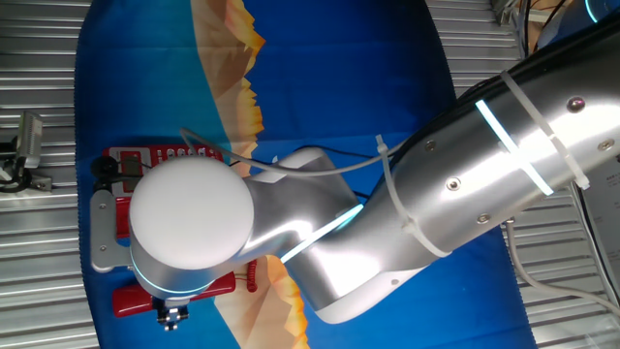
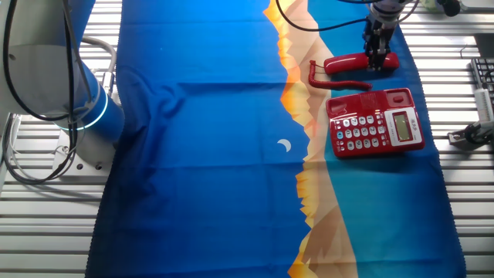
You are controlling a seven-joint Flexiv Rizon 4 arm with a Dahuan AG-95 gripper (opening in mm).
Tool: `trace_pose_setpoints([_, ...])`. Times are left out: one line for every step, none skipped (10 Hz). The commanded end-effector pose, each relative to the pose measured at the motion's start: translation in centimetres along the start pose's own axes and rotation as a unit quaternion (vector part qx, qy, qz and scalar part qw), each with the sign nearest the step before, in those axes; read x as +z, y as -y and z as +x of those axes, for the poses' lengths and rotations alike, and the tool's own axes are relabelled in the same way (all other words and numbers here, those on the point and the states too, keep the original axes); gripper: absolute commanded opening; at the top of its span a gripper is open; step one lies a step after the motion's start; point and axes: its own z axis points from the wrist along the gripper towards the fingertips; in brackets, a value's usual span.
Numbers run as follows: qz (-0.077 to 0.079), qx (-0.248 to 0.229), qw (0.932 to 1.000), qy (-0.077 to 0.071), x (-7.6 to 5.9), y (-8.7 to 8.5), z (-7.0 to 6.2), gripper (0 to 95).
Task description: Place the handset of the telephone on the corresponding phone cradle
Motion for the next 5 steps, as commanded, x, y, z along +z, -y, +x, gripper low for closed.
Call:
trace_pose_setpoints([0.001,0.000,1.0000,0.003,0.13,0.05,0.05,57.0])
trace_pose_setpoints([0.001,-0.001,1.0000,0.003,0.23,0.06,0.06,57.0])
trace_pose_setpoints([0.001,-0.001,1.0000,0.004,0.33,0.10,0.10,57.0])
trace_pose_setpoints([0.000,-0.001,1.0000,0.004,0.37,0.09,0.11,57.0])
trace_pose_setpoints([0.001,0.000,1.0000,0.004,0.37,0.09,0.11,57.0])
